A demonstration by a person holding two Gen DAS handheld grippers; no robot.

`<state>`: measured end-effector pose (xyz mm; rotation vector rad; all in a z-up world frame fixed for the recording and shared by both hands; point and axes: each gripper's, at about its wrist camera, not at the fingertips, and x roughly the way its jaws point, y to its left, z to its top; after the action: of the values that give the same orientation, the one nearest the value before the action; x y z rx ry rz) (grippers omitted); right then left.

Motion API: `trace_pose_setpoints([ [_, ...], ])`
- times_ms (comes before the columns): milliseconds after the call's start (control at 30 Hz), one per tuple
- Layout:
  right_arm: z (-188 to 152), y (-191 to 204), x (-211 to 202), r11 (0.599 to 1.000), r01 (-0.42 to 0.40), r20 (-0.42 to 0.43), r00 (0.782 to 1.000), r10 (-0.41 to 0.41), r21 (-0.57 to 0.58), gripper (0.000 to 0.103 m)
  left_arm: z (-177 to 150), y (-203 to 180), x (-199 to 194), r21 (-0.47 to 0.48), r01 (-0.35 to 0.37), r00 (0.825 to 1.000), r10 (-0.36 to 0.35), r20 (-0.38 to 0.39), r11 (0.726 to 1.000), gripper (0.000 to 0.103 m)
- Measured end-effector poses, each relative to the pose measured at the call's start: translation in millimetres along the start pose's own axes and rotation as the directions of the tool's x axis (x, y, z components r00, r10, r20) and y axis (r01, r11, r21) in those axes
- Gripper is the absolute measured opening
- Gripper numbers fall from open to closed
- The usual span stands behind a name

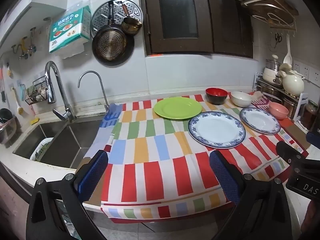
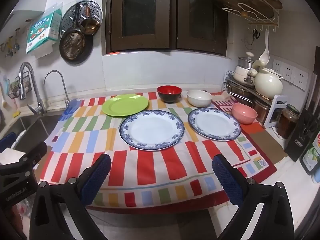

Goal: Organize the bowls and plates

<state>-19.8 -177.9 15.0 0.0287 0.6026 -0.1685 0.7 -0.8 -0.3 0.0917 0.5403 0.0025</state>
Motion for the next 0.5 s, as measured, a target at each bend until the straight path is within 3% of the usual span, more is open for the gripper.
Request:
trace_pose_setpoints([
  [500,3.5,1.4,-8.3,1.0,-0.008,0.047,0.999,0.008,0.003,0.102,4.5,11.3,-12.7,-0.015,-0.013,0.997,0.014,0.073,1.0,0.103],
])
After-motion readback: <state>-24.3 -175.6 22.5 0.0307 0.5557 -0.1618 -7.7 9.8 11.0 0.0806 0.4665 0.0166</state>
